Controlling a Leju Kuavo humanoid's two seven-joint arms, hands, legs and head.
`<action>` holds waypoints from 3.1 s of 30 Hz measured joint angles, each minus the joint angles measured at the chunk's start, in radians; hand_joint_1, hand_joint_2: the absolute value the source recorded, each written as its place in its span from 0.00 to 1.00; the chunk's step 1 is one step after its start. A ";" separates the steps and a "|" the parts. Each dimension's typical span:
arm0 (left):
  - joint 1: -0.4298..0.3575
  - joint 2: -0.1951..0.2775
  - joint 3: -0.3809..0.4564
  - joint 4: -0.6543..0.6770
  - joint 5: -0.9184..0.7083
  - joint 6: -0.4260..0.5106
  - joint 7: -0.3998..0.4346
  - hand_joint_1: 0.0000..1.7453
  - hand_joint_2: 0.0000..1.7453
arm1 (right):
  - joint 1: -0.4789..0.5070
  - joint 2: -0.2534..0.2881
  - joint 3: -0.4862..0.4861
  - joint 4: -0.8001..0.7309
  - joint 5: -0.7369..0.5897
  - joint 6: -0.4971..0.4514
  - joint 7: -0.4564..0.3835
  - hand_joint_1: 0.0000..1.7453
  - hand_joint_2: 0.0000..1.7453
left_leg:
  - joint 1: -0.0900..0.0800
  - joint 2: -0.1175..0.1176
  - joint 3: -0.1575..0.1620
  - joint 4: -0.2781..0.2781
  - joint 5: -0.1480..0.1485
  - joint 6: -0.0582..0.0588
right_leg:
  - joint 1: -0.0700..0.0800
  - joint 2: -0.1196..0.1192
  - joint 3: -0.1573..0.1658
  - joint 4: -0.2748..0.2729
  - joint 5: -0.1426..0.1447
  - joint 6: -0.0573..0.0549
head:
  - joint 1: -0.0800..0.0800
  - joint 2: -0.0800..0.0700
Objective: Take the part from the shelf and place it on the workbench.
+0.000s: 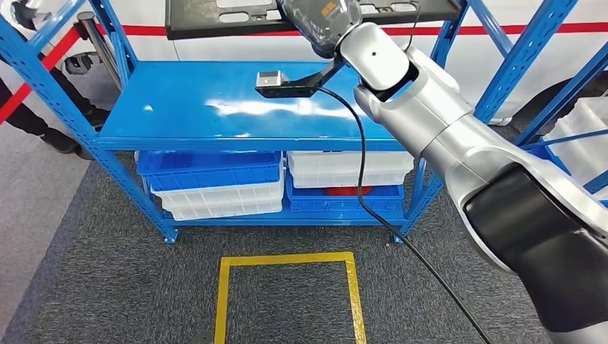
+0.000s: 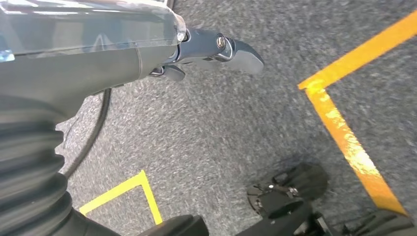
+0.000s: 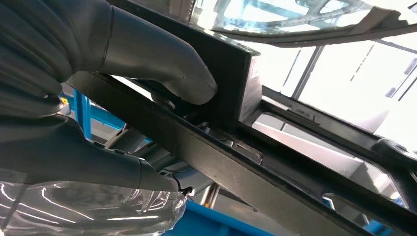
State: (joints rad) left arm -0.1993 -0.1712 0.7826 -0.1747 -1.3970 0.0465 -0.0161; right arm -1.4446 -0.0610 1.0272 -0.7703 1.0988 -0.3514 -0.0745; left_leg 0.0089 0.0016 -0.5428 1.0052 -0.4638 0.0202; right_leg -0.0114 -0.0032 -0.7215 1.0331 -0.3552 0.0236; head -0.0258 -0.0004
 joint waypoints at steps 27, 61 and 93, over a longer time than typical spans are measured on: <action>0.010 -0.014 0.002 0.000 0.005 0.020 -0.034 0.00 1.00 | 0.077 -0.050 -0.023 -0.110 0.078 0.081 -0.001 1.00 1.00 | 0.004 -0.004 -0.013 0.014 -0.003 -0.042 | -0.002 -0.006 0.057 -0.023 -0.011 -0.014 | 0.000 0.000; 0.036 -0.013 0.025 0.000 0.021 0.044 -0.094 0.00 1.00 | 0.261 -0.037 -0.153 -0.073 -0.009 0.064 -0.094 1.00 1.00 | -0.006 -0.004 -0.071 0.007 0.054 -0.024 | 0.012 0.003 0.086 -0.011 -0.048 -0.029 | 0.000 0.000; 0.045 -0.012 0.033 -0.003 0.012 0.042 -0.101 0.00 1.00 | 0.243 -0.131 -0.204 -0.139 -0.019 0.128 -0.066 1.00 1.00 | 0.012 0.010 -0.159 0.153 -0.014 -0.061 | -0.016 0.009 0.090 0.016 -0.074 -0.038 | -0.001 0.000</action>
State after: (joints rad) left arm -0.1540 -0.1837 0.8154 -0.1781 -1.3850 0.0889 -0.1168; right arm -1.2016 -0.1923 0.8237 -0.9089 1.0796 -0.2233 -0.1406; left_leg 0.0214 0.0115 -0.7021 1.1582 -0.4773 -0.0405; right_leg -0.0270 0.0060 -0.6312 1.0493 -0.4287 -0.0140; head -0.0266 -0.0004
